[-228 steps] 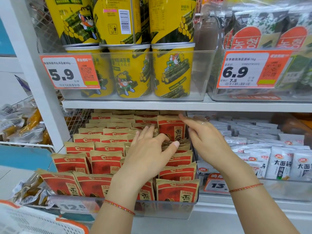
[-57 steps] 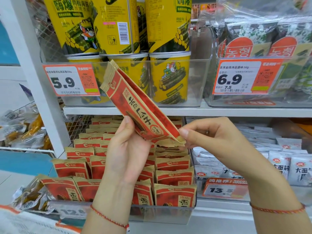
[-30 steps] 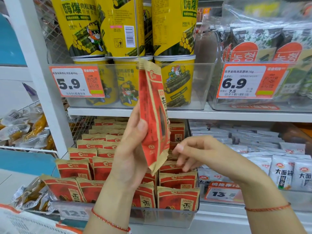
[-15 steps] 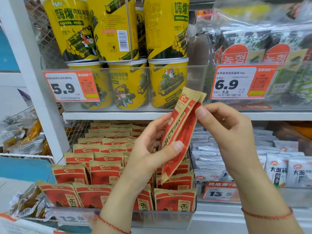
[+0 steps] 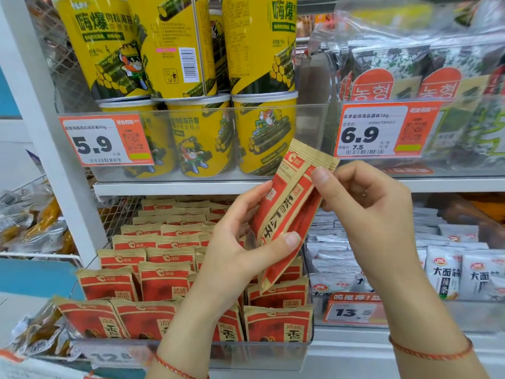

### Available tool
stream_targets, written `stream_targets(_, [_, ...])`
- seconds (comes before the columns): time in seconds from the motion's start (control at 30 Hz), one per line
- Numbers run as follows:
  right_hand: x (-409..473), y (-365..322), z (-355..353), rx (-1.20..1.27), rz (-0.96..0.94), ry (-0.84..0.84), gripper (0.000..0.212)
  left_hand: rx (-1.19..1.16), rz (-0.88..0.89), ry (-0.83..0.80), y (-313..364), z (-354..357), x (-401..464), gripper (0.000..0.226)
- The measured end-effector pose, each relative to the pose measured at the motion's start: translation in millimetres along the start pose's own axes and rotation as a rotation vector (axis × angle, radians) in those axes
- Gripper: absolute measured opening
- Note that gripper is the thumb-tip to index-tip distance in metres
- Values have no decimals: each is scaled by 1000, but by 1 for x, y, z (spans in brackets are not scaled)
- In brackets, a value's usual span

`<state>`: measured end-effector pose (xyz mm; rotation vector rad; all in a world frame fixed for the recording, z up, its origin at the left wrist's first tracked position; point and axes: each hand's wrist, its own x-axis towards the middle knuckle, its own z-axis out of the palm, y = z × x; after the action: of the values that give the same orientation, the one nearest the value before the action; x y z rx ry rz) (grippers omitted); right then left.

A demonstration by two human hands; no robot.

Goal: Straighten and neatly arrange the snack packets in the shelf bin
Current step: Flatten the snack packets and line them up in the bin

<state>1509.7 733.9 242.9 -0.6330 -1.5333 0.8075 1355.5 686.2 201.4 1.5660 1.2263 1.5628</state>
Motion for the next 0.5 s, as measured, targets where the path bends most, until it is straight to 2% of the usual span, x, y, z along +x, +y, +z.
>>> stream_targets(0.23, [-2, -3, 0, -83, -65, 62, 18, 78, 22, -10, -1, -2, -1, 75])
stream_targets(0.5, [-1, -5, -3, -87, -48, 182, 23, 113, -98, -307, 0, -9, -6, 107])
